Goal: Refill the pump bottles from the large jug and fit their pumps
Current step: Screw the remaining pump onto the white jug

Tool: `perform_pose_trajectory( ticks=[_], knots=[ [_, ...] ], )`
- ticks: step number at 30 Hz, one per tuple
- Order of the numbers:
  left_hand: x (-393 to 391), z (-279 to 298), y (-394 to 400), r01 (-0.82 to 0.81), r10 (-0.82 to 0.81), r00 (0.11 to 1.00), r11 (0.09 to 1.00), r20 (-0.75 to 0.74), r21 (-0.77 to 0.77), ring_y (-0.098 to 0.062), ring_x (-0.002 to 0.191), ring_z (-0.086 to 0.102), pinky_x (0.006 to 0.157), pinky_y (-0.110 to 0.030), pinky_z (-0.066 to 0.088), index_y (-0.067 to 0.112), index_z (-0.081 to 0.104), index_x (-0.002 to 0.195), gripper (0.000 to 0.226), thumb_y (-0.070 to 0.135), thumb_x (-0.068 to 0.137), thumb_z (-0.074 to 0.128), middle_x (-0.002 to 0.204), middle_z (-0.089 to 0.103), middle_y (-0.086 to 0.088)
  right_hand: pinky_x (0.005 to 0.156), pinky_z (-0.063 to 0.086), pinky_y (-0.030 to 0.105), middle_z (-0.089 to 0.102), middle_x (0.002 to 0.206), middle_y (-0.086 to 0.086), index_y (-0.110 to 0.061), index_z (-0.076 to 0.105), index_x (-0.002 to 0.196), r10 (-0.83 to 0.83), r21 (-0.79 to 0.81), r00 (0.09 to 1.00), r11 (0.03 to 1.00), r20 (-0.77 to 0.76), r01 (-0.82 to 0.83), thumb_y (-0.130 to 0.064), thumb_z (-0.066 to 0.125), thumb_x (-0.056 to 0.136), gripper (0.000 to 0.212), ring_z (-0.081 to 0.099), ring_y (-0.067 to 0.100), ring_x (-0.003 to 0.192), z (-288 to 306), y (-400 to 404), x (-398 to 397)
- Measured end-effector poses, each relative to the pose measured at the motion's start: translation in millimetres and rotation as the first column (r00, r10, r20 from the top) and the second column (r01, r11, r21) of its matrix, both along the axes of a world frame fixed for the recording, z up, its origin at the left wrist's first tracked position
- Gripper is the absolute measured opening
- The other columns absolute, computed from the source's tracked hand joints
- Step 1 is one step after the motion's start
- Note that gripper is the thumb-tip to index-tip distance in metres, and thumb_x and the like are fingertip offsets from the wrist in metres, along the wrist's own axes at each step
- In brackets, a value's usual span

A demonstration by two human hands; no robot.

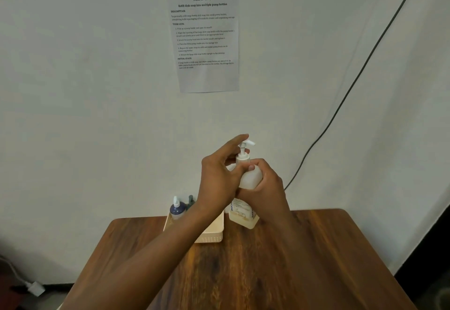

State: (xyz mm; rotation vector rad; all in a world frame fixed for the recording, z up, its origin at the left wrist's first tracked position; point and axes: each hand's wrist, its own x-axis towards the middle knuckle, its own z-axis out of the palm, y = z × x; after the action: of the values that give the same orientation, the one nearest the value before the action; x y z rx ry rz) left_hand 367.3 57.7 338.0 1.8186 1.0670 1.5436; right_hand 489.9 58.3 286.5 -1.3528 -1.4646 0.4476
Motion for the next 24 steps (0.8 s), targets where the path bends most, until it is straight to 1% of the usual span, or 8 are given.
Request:
perform_pose_trajectory(
  ticks=[2, 4, 8, 12, 15, 18, 20, 24],
  knots=[
    [-1.0, 2.6, -0.1, 0.003, -0.003, 1.000, 1.000, -0.019, 0.002, -0.008, 0.115, 0.069, 0.102, -0.028, 0.057, 0.033, 0.060, 0.143, 0.063, 0.015, 0.086, 0.083, 0.129, 0.072, 0.005, 0.062, 0.042, -0.003, 0.058, 0.098, -0.032, -0.044, 0.047, 0.112, 0.005, -0.004, 1.000, 1.000, -0.006, -0.005, -0.066, 0.071, 0.056, 0.065, 0.054, -0.019, 0.095, 3.9, -1.3, -0.4],
    [-1.8, 6.3, 1.1, -0.030, 0.031, 0.999, 0.999, -0.041, 0.035, -0.005, 0.113, 0.068, 0.100, -0.018, 0.054, 0.035, 0.055, 0.146, 0.069, 0.025, 0.085, 0.085, 0.124, 0.071, 0.010, 0.060, 0.041, -0.003, 0.056, 0.098, -0.034, -0.047, 0.045, 0.112, 0.010, -0.013, 1.000, 1.000, 0.000, -0.010, -0.066, 0.072, 0.056, 0.064, 0.056, -0.017, 0.093, 8.7, -2.3, -1.1],
    [-4.1, 17.1, 7.7, -0.078, 0.080, 0.995, 0.996, -0.053, 0.051, -0.011, 0.090, 0.066, 0.083, -0.014, 0.055, 0.029, 0.056, 0.138, 0.073, 0.028, 0.075, 0.093, 0.095, 0.068, 0.008, 0.061, 0.037, 0.000, 0.047, 0.099, -0.042, -0.053, 0.038, 0.113, -0.001, -0.023, 0.999, 1.000, 0.038, 0.002, -0.073, 0.069, 0.053, 0.071, 0.055, -0.010, 0.089, 14.6, -4.9, -3.9],
    [-7.5, 24.4, 10.0, -0.052, 0.053, 0.997, 0.999, -0.052, 0.004, -0.011, 0.078, 0.063, 0.074, -0.014, 0.055, 0.028, 0.062, 0.132, 0.069, 0.023, 0.072, 0.094, 0.088, 0.069, 0.006, 0.064, 0.038, 0.004, 0.051, 0.100, -0.039, -0.061, 0.039, 0.107, 0.012, -0.042, 1.000, 0.999, 0.020, -0.011, -0.073, 0.070, 0.050, 0.066, 0.057, -0.006, 0.092, 17.0, -4.4, -3.5],
    [-13.2, 28.0, 10.2, 0.009, -0.011, 1.000, 0.998, -0.025, -0.061, -0.010, 0.082, 0.068, 0.079, -0.019, 0.060, 0.028, 0.066, 0.127, 0.060, 0.017, 0.074, 0.093, 0.090, 0.071, 0.007, 0.063, 0.039, 0.006, 0.053, 0.098, -0.036, -0.063, 0.039, 0.103, 0.035, -0.091, 0.999, 0.995, -0.005, -0.035, -0.072, 0.073, 0.049, 0.064, 0.058, -0.004, 0.089, 20.0, -5.1, -1.6],
    [-21.1, 33.9, 11.8, 0.163, -0.159, 0.987, 0.971, 0.036, -0.174, -0.014, 0.094, 0.076, 0.093, -0.033, 0.062, 0.020, 0.069, 0.125, 0.050, 0.000, 0.082, 0.083, 0.100, 0.078, 0.000, 0.064, 0.047, 0.013, 0.059, 0.101, -0.025, -0.054, 0.045, 0.105, 0.074, -0.120, 0.997, 0.990, -0.040, -0.078, -0.068, 0.077, 0.049, 0.066, 0.062, 0.002, 0.089, 23.0, -6.6, 2.8],
    [-25.9, 36.9, 14.0, 0.275, -0.268, 0.961, 0.935, 0.061, -0.224, -0.018, 0.103, 0.077, 0.098, -0.037, 0.060, 0.016, 0.067, 0.127, 0.047, -0.007, 0.087, 0.074, 0.107, 0.080, -0.004, 0.066, 0.053, 0.019, 0.061, 0.103, -0.020, -0.047, 0.049, 0.110, 0.099, -0.125, 0.994, 0.987, -0.049, -0.104, -0.065, 0.079, 0.050, 0.070, 0.063, 0.005, 0.091, 25.1, -8.9, 4.5],
    [-30.1, 40.9, 17.9, 0.342, -0.337, 0.939, 0.905, 0.065, -0.254, -0.018, 0.110, 0.074, 0.101, -0.038, 0.058, 0.010, 0.070, 0.123, 0.034, 0.001, 0.091, 0.074, 0.115, 0.079, -0.002, 0.068, 0.059, 0.025, 0.064, 0.103, -0.017, -0.042, 0.052, 0.113, 0.109, -0.116, 0.990, 0.986, -0.085, -0.119, -0.062, 0.080, 0.051, 0.071, 0.065, 0.006, 0.091, 32.2, -10.0, 5.5]
  ],
)
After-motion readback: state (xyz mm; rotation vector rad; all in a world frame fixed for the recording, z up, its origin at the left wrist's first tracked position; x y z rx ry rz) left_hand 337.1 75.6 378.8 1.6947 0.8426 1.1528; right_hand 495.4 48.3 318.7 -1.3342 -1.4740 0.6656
